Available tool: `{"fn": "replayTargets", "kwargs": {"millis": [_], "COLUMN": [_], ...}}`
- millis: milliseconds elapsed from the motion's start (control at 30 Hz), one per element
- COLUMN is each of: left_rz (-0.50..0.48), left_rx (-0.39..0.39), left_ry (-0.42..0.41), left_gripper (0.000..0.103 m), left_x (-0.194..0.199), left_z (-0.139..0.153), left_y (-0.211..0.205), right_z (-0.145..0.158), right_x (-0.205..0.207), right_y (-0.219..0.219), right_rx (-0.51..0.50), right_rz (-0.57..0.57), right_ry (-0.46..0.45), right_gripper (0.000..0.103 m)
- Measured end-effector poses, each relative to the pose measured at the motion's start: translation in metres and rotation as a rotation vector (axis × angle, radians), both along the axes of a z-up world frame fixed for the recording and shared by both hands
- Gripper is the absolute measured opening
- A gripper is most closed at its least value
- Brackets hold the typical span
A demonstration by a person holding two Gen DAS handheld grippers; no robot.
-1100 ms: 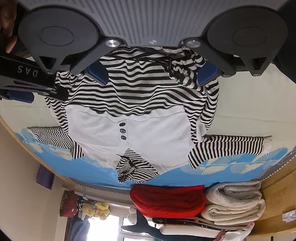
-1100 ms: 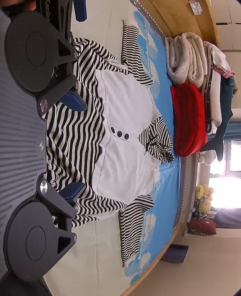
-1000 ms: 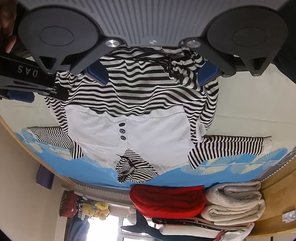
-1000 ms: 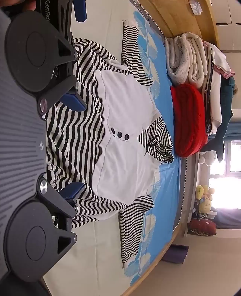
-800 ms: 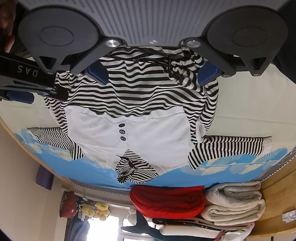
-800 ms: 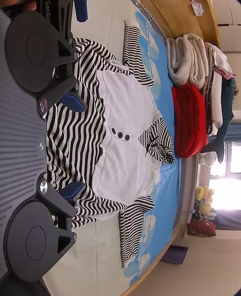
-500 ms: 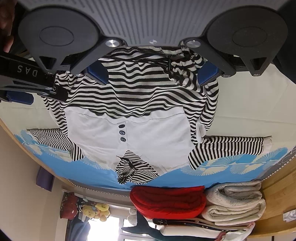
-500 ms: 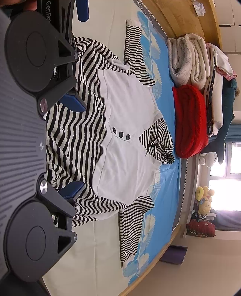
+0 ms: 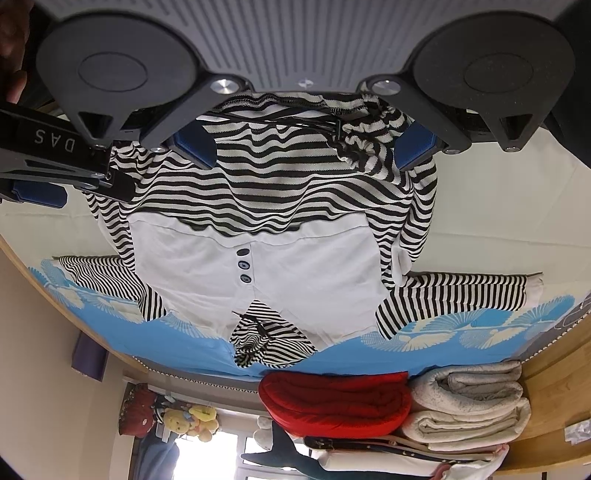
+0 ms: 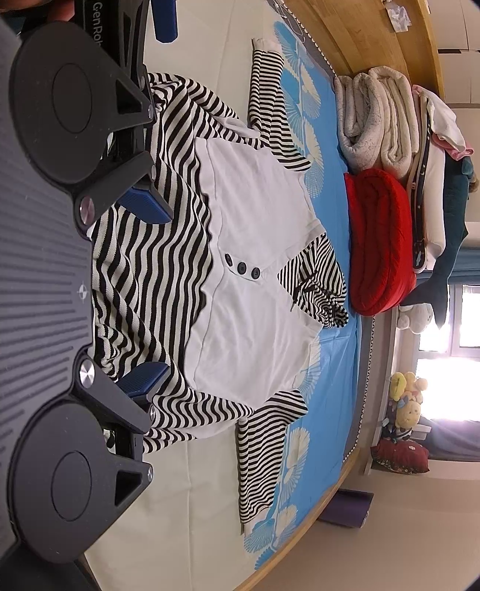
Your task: Fold small clothes
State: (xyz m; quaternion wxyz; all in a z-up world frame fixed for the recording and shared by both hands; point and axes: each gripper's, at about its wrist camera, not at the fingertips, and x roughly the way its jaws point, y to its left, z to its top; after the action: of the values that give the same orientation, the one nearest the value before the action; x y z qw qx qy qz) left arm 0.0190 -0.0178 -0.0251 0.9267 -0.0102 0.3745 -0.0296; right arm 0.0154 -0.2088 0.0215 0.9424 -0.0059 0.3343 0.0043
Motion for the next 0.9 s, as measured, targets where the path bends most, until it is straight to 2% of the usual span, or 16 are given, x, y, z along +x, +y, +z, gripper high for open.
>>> {"fn": "replayTargets", "kwargs": {"millis": [700,800,900], "left_rz": [0.003,0.050,0.092], "left_rx": [-0.008,-0.016,0.015], "left_ry": [-0.007,0.008,0.105], "left_gripper": [0.102,0.102,0.102], "left_x": [0.004,0.014,0.043], "left_z": [0.003,0.006,-0.003], "left_y": [0.002,0.016,0.031], "right_z": [0.002,0.001,-0.008], "right_x": [0.002,0.008,0.022], "right_y": [-0.002,-0.019,-0.044], "right_rx": [0.014,0.048,0.044], "right_rz": [-0.002,-0.069,-0.169], "right_ry": [0.009,0.011,0.052], "right_gripper": [0.083,0.083,0.082]}}
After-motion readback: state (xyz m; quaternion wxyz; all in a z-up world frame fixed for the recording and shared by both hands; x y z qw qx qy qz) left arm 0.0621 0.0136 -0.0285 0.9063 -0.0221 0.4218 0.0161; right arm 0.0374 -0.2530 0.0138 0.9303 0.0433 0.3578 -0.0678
